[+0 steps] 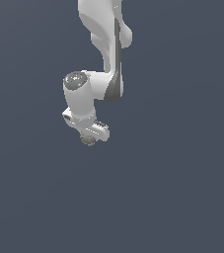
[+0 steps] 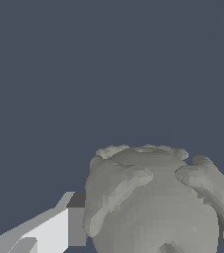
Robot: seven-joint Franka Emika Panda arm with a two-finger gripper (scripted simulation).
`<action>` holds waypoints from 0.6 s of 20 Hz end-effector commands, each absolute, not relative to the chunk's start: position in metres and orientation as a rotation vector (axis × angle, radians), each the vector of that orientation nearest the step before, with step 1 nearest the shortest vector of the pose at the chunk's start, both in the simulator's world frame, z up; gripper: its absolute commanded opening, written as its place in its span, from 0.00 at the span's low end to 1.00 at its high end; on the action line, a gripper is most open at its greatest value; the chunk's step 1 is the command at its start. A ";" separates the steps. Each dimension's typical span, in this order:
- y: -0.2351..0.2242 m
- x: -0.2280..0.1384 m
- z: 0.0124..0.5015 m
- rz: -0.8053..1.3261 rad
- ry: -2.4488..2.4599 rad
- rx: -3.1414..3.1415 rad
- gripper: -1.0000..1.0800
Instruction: Pick up the object and move it to a goal position.
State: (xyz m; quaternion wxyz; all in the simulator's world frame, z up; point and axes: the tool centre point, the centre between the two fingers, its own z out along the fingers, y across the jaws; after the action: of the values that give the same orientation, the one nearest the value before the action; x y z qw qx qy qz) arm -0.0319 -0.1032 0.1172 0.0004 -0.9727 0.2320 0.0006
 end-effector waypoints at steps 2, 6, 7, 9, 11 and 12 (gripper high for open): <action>-0.107 -0.034 0.153 0.000 0.729 -3.055 0.00; -0.112 -0.036 0.199 0.000 0.730 -3.055 0.00; -0.113 -0.037 0.211 0.000 0.730 -3.055 0.00; -0.116 -0.038 0.232 0.000 0.730 -3.056 0.00; -0.118 -0.038 0.252 0.000 0.730 -3.056 0.00; -0.119 -0.038 0.261 0.000 0.730 -3.056 0.00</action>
State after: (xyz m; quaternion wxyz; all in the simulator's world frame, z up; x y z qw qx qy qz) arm -0.0373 -0.1175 0.2459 0.0001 -0.9726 0.2325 -0.0006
